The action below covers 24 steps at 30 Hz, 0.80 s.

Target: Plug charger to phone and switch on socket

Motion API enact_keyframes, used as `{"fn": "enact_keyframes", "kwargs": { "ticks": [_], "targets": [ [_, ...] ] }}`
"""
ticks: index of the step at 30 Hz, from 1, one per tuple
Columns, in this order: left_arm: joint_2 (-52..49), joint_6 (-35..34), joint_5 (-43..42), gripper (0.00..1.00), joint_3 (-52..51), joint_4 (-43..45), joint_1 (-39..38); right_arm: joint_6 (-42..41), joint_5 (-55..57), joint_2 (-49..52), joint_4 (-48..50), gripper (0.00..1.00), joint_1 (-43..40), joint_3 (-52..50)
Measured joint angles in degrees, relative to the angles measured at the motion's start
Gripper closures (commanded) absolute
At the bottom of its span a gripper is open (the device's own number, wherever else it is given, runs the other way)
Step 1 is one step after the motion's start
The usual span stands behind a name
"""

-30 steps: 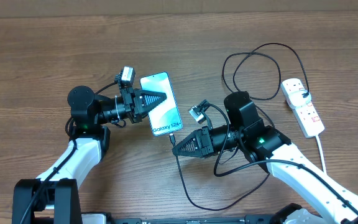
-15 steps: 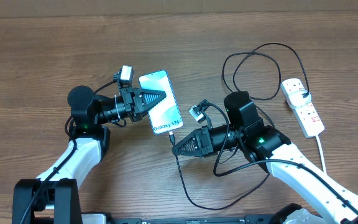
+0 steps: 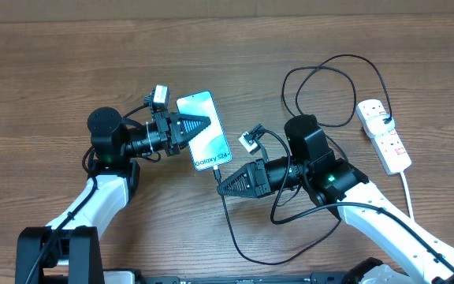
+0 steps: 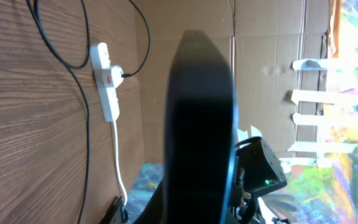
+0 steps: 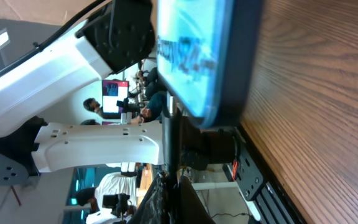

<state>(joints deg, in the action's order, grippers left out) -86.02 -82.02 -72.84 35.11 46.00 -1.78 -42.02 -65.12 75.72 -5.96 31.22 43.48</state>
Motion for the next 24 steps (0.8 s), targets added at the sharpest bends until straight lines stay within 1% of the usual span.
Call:
{"fn": "enact_keyframes", "kwargs": {
  "ticks": [6, 13, 24],
  "targets": [
    [0.0, 0.8, -0.3, 0.96, 0.0, -0.2, 0.0, 0.0, 0.0, 0.1, 0.7, 0.96, 0.0, 0.0],
    [0.0, 1.0, -0.3, 0.96, 0.0, -0.2, 0.0, 0.0, 0.0, 0.4, -2.3, 0.96, 0.0, 0.0],
    [0.0, 0.9, -0.3, 0.96, 0.0, -0.2, 0.0, -0.1, 0.0, 0.4, -1.8, 0.96, 0.0, 0.0]
  ]
}}
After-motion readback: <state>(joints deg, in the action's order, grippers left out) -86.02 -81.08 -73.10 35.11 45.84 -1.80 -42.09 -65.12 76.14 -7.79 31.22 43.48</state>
